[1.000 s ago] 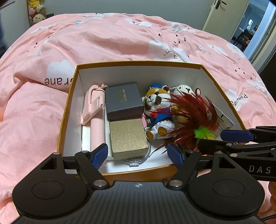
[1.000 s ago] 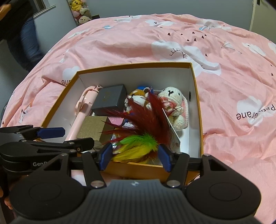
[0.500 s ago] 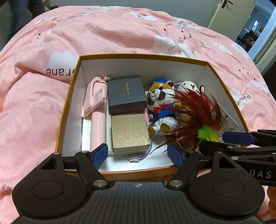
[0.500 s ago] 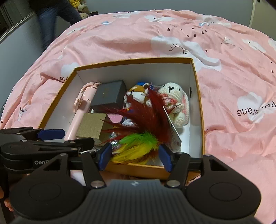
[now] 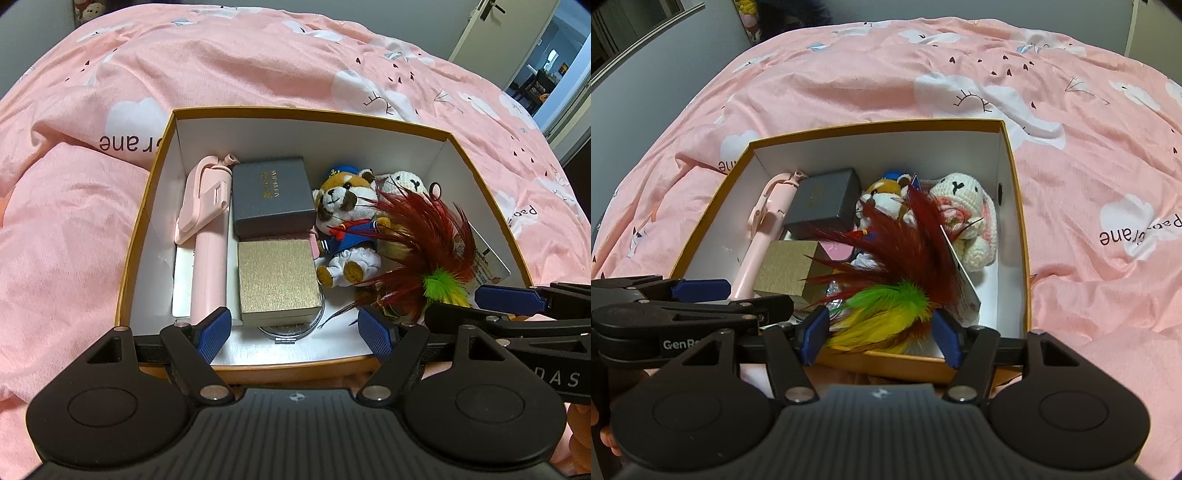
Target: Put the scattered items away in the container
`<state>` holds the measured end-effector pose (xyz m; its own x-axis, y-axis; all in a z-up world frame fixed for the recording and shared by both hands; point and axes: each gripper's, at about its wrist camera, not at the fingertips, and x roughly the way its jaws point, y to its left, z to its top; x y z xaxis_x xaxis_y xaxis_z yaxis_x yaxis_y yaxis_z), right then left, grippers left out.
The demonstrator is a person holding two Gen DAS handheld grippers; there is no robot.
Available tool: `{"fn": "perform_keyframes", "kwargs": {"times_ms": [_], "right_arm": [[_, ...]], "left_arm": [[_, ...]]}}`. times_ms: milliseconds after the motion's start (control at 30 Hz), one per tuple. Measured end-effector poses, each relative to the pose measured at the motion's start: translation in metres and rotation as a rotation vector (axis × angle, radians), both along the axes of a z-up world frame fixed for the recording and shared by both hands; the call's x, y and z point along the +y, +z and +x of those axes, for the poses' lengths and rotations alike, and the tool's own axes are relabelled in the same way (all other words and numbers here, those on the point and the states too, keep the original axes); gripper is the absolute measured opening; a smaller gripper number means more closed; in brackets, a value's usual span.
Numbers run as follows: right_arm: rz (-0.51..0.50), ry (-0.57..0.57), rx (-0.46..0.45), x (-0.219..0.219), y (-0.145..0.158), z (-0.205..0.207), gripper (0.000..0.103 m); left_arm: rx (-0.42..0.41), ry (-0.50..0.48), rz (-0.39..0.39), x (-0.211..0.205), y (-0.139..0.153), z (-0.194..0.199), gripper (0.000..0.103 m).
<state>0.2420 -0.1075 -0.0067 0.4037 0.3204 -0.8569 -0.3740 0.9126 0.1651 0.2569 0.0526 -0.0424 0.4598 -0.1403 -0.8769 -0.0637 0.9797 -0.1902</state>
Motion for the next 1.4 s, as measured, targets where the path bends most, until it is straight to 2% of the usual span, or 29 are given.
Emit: {"fn": "perform_keyframes", "kwargs": {"times_ms": [1033, 1400], "right_arm": [[0.002, 0.005, 0.008, 0.0018, -0.0036, -0.0008, 0.065], [-0.03, -0.005, 0.01, 0.0035, -0.0026, -0.0024, 0.066]], "left_arm": [[-0.005, 0.015, 0.015, -0.0008, -0.0027, -0.0036, 0.089], [-0.027, 0.012, 0.019, 0.0, -0.0031, -0.0077, 0.089]]}}
